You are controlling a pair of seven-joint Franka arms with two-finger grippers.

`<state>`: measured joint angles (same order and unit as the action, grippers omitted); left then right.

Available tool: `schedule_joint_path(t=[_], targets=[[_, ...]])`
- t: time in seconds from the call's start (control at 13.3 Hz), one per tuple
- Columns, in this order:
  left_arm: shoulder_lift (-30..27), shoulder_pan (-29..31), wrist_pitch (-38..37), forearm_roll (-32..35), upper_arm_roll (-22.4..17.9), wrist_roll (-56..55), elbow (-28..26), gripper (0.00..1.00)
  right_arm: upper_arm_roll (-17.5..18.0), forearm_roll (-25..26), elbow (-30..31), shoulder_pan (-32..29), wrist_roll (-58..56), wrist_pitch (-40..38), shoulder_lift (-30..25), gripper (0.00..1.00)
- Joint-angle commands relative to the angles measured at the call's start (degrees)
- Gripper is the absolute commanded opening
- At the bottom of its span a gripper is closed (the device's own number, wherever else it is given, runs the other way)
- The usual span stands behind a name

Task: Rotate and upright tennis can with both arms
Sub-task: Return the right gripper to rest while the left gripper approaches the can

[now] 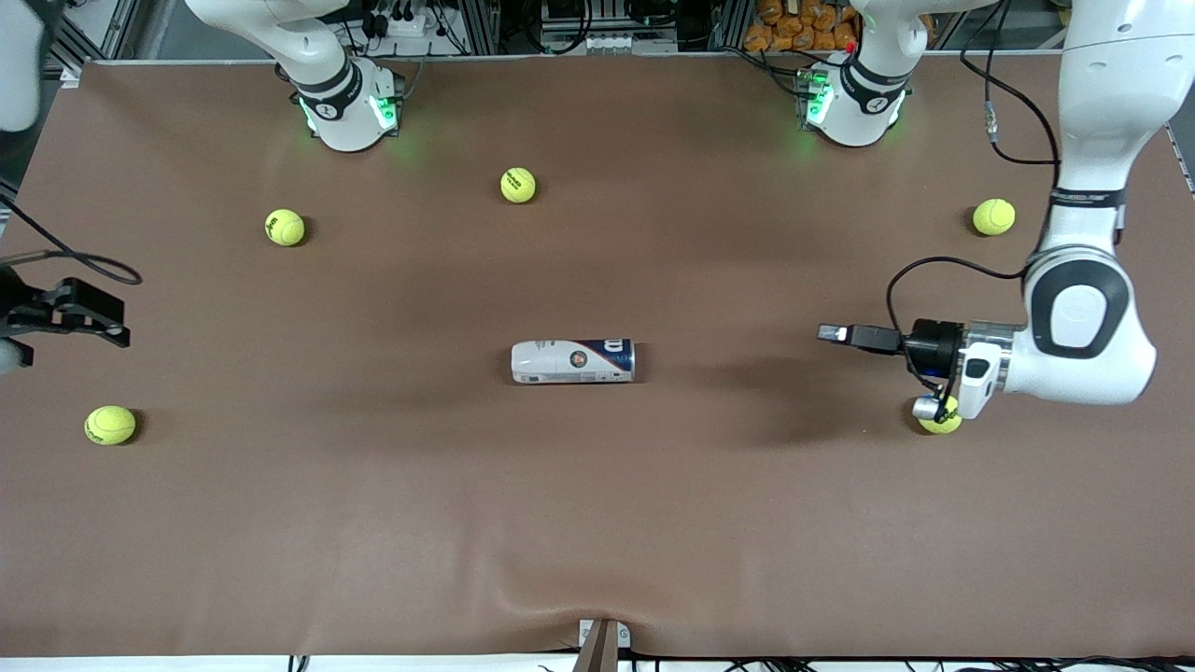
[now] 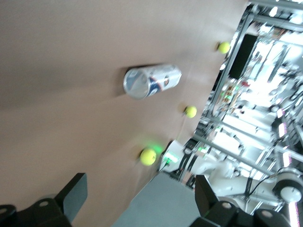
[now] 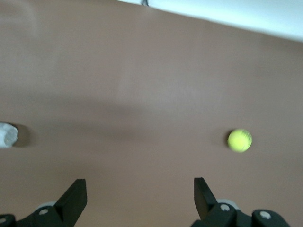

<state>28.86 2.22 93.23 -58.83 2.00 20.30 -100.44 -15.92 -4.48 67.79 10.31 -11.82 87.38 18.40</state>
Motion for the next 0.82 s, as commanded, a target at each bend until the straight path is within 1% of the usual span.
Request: schedule_joint_path(t=[0.0,0.07,0.3,0.45,0.6,0.75], targets=[[-1.61,-1.17,6.5,-4.26,2.64,1.32,-4.58,1.0,1.15,-2.9,10.75,-0.2,11.59,0.95,-7.3,1.0],[-1.61,-1.17,8.09,-5.06,3.26,1.32,-5.19,1.0,1.15,-2.82,14.87,-0.12,14.34,1.82,-9.76,1.0],[-1.09,-1.35,12.83,-7.52,6.25,1.58,-6.95,1.0,1.15,-2.29,26.92,-0.73,14.45,9.01,-16.45,1.0],[1.01,-2.04,15.65,-8.66,8.1,3.25,-7.13,1.0,1.33,-1.76,27.48,-0.55,14.54,8.86,-16.64,1.0],[3.38,-3.01,16.54,-12.16,8.45,5.97,-6.96,1.0,1.24,-0.8,26.79,-0.91,14.19,8.07,-16.73,1.0],[6.54,-5.03,17.24,-15.07,8.46,10.88,-5.91,1.0,1.5,0.43,24.5,-0.38,14.19,6.4,-16.29,1.0]])
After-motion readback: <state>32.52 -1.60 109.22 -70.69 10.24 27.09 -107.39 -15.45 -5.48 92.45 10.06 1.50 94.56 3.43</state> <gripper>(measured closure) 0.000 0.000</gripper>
